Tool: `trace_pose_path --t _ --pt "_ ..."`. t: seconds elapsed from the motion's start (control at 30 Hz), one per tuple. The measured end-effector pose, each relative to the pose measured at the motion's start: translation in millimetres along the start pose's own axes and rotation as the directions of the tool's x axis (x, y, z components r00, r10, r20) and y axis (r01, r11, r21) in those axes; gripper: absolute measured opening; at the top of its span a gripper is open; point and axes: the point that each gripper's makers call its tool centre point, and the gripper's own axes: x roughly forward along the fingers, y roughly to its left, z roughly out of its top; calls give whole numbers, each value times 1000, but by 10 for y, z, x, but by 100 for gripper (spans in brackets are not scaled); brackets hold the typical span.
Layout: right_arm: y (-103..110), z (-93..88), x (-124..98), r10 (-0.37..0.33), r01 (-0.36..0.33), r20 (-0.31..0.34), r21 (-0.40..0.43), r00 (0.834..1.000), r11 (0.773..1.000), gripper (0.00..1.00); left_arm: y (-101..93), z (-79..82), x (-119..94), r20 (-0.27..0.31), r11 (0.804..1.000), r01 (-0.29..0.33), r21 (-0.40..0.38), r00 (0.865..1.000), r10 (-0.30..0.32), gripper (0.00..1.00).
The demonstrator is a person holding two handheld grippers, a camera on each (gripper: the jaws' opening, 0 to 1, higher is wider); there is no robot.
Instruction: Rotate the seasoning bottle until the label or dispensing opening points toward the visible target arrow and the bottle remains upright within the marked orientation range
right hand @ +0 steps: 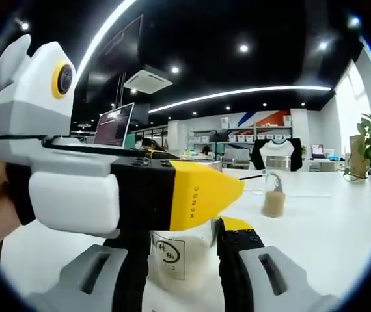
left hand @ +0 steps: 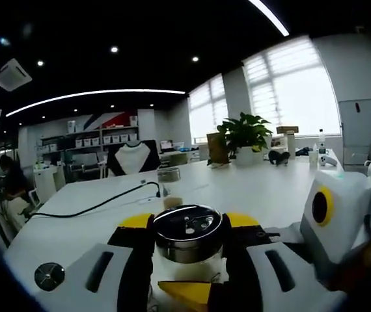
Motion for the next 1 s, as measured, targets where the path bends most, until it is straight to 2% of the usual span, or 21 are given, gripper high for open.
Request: trace_pose_path --t 0.67,0.87,1.0 --pt "-6 55 8 -7 7 13 6 1000 1000 39 41 17 0 -12 1000 -1 0 1000 1 44" --pt "-54 104 -32 -20 20 22 18 1000 1000 43 37 50 -34 -8 1000 -4 11 1000 4 44" --pt "-63 92 -76 -22 21 12 31 1000 999 47 48 73 -62 -17 1000 -5 23 1000 6 48"
